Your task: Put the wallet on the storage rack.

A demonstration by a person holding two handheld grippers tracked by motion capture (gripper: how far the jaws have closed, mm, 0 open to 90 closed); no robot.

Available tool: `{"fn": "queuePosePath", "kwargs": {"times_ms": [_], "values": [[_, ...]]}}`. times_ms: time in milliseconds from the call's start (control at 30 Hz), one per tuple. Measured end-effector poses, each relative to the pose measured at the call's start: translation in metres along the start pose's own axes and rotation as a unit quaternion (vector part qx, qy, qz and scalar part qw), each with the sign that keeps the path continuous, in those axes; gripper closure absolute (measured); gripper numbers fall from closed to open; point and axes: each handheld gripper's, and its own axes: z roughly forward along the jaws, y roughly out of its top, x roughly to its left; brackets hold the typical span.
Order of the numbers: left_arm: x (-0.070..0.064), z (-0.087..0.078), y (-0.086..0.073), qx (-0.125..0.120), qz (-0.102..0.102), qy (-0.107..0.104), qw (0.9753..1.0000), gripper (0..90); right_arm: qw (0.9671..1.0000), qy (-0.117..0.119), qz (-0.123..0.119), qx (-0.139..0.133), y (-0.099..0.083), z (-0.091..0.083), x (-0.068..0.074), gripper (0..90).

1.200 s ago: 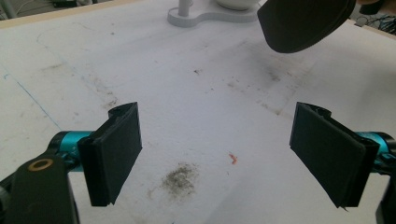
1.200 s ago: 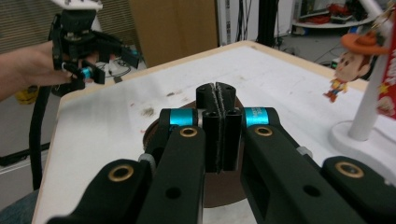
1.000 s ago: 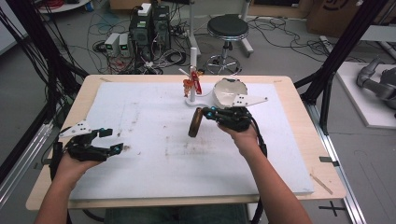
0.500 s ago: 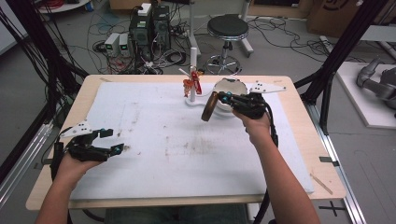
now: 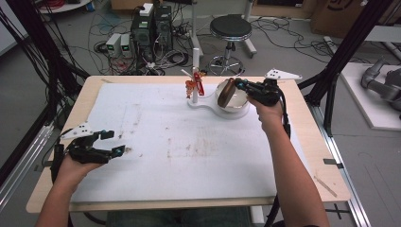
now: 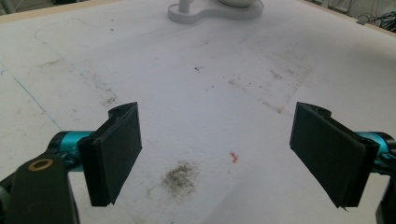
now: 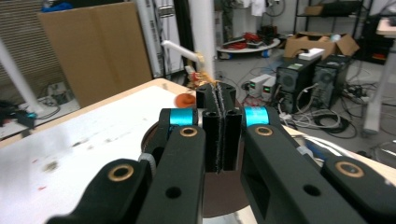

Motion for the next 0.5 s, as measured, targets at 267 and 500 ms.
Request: {"fn": "queuePosePath", "kwargs": {"times_ms": [267, 500], "values": [[0.0, 0.001, -0.001, 0.003, -0.002, -0.002, 1.0, 16.7, 0.9993, -0.032, 0.016, 0.014, -0.001, 0.009, -0.021, 90.0], [0.0, 0.002, -0.001, 0.004, 0.0, -0.002, 1.0, 16.7, 0.9975, -0.059, 0.021, 0.031, -0.004, 0.014, -0.031, 89.1]]}}
